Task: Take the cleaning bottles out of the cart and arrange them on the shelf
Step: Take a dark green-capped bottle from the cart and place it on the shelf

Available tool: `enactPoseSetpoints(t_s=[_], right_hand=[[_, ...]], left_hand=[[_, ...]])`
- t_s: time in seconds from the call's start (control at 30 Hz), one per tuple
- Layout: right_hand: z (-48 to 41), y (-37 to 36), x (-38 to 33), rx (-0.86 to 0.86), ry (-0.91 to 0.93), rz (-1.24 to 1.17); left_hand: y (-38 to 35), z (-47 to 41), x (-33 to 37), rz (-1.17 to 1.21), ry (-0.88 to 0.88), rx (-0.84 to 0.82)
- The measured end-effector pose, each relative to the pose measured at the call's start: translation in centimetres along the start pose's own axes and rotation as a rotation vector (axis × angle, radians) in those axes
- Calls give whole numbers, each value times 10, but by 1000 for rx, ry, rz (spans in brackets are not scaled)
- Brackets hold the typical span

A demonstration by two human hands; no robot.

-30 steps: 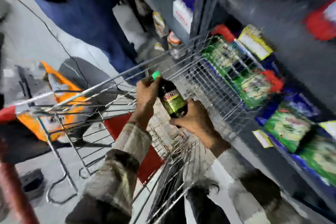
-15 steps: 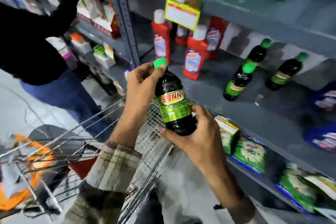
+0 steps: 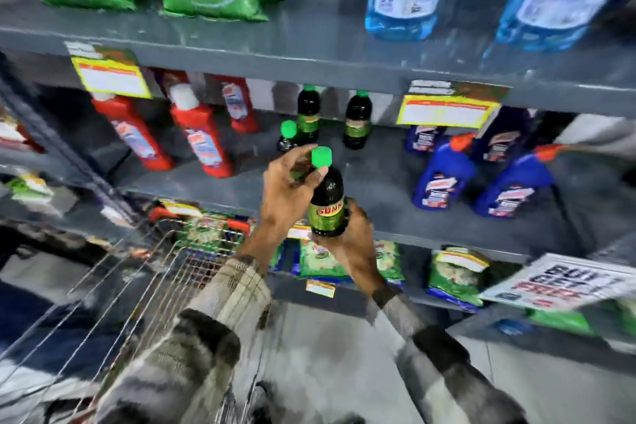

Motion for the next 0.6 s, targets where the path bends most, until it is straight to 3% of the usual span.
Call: enactPoseSetpoints(t_s=[0.33, 0.6], right_hand=[[-92, 38, 32, 236, 16, -45], [-124, 30, 62, 223, 47, 0]], left_hand=[[-95, -70, -4, -41, -10, -80], [-122, -84, -28, -56, 7, -106]])
Point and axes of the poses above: each hand's wrist, its own z-axis away from the middle knuckle, its own y-axis out of the back of the hand, x = y × z, the point moved 4 cm from there along -z, towards the middle knuckle, and after that the axes turned 15 degrees about -z, right-handed, at the moved point
